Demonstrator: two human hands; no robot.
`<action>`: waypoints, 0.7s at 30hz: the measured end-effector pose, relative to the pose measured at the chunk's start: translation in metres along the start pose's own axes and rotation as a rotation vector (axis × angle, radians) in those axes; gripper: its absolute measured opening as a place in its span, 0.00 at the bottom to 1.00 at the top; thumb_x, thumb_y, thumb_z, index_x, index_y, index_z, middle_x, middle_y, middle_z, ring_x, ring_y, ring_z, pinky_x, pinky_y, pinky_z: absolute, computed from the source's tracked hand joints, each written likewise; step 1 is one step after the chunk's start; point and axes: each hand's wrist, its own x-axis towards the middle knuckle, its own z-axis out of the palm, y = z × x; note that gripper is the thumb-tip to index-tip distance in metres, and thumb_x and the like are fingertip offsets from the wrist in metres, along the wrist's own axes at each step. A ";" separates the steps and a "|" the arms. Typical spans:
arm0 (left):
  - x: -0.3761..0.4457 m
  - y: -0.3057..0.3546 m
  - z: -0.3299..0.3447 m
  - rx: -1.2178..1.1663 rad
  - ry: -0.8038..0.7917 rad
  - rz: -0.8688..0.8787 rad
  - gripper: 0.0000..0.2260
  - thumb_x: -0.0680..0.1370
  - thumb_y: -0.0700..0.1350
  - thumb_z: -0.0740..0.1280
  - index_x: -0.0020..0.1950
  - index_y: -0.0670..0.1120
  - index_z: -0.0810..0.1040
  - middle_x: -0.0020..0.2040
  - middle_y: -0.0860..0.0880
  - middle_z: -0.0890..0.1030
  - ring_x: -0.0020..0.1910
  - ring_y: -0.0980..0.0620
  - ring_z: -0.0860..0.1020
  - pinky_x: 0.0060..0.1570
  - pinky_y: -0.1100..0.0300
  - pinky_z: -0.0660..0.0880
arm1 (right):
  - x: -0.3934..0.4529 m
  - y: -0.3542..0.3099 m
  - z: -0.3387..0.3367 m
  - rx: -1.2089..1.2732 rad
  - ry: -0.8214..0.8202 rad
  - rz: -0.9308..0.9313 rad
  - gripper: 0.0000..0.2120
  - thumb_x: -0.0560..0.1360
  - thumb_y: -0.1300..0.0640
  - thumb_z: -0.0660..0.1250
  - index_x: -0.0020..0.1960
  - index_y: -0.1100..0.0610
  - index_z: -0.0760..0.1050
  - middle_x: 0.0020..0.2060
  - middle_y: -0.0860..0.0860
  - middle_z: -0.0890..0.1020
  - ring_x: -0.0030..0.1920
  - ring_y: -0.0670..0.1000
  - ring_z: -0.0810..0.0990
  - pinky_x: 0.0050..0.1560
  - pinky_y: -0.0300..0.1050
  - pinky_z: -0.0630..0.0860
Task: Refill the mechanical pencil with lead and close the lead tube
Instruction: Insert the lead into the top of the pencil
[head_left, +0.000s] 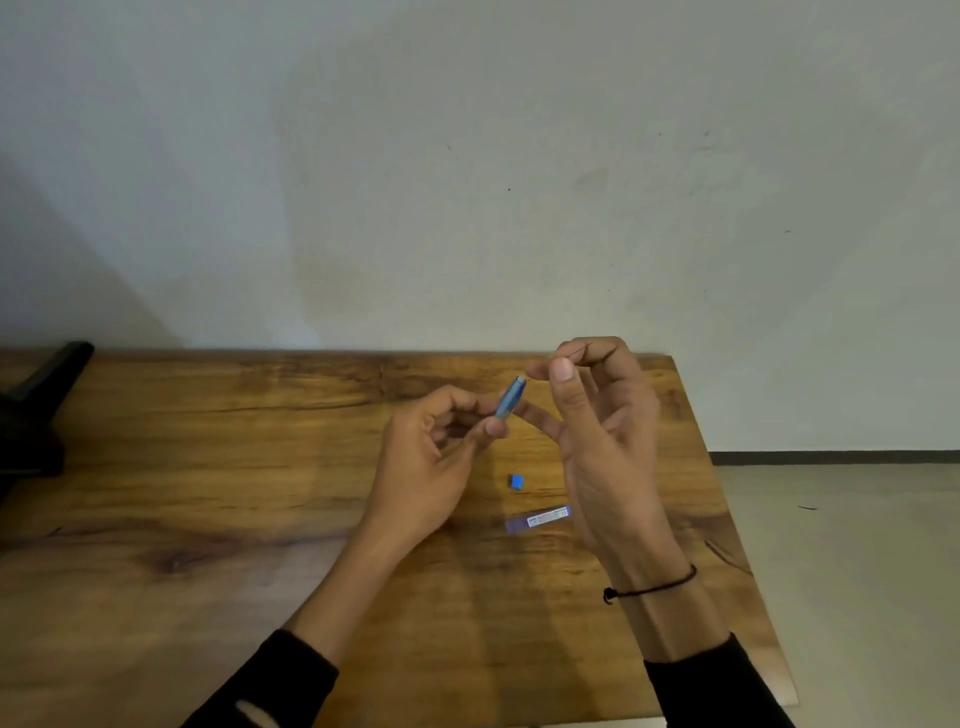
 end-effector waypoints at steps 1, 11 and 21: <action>-0.001 0.001 0.001 0.000 -0.006 -0.008 0.05 0.78 0.45 0.78 0.51 0.53 0.85 0.48 0.54 0.91 0.48 0.52 0.90 0.47 0.61 0.83 | 0.001 -0.001 -0.001 -0.026 0.001 -0.003 0.01 0.82 0.60 0.68 0.52 0.57 0.77 0.45 0.45 0.82 0.53 0.55 0.81 0.51 0.61 0.86; -0.010 0.011 0.008 0.015 -0.031 -0.023 0.08 0.76 0.51 0.77 0.52 0.51 0.86 0.49 0.51 0.90 0.50 0.50 0.90 0.51 0.49 0.87 | 0.006 -0.012 -0.007 -0.197 0.008 -0.060 0.02 0.83 0.64 0.68 0.54 0.63 0.75 0.49 0.58 0.80 0.56 0.72 0.81 0.43 0.54 0.88; -0.012 0.017 0.008 -0.004 -0.020 -0.044 0.10 0.76 0.52 0.76 0.53 0.48 0.85 0.50 0.49 0.89 0.51 0.49 0.89 0.53 0.49 0.87 | 0.004 -0.014 -0.006 -0.253 -0.021 -0.083 0.04 0.83 0.66 0.68 0.55 0.67 0.76 0.50 0.60 0.80 0.55 0.69 0.81 0.44 0.56 0.88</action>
